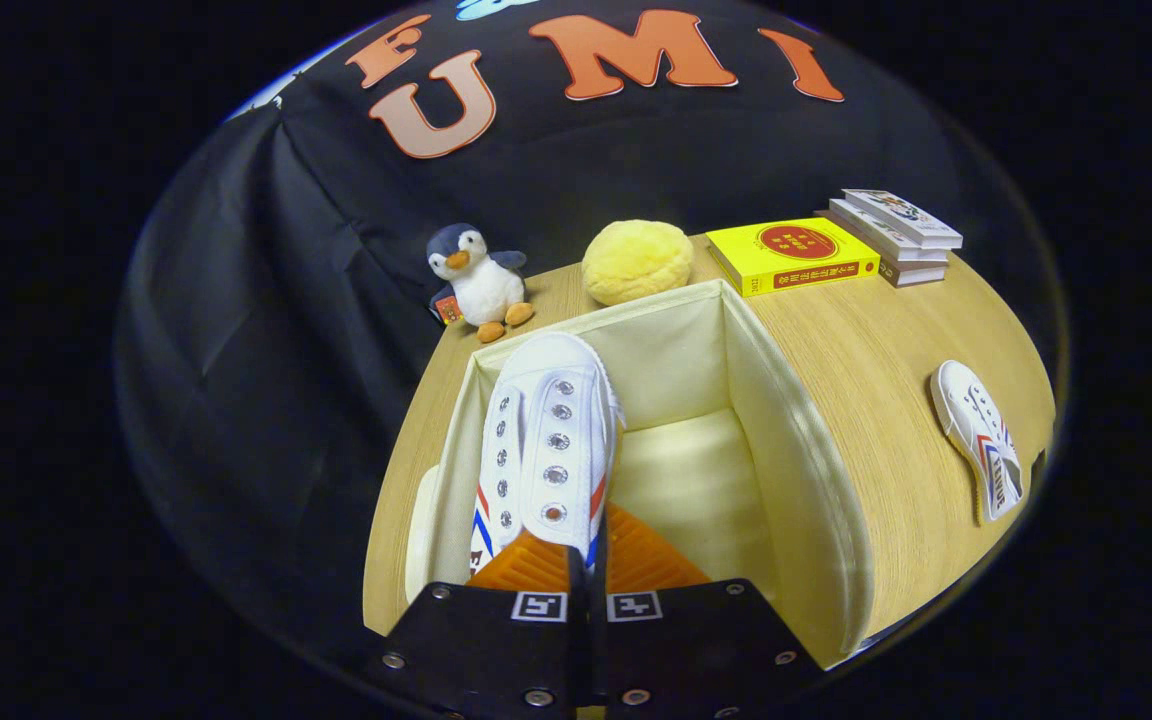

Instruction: Open the storage box then place both shoes into the box .Put the left shoe in first, then the right shoe, with the right side of both shoes facing outward in a uniform manner.

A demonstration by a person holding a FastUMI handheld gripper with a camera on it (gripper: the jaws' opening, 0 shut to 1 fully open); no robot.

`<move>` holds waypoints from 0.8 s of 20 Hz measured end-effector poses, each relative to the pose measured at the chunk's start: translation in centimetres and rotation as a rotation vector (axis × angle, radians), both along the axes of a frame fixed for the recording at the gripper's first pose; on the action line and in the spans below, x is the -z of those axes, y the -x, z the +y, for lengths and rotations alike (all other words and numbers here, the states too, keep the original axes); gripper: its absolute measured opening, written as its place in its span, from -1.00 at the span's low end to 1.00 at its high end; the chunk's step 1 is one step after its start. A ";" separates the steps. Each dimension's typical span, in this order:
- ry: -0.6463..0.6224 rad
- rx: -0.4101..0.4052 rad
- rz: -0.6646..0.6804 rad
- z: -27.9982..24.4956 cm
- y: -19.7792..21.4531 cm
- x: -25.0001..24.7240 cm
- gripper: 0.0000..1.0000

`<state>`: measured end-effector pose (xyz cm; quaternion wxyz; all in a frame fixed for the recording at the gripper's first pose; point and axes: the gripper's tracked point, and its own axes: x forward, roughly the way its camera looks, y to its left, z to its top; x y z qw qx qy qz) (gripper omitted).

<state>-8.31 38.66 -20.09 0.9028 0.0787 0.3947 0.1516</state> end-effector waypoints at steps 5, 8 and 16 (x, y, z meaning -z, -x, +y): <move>0.009 -0.015 0.029 0.9 0.9 1.9 -1.00; 0.022 -0.062 0.033 1.7 1.3 2.1 -0.91; -0.013 -0.080 -0.115 -2.1 -0.1 -4.7 0.97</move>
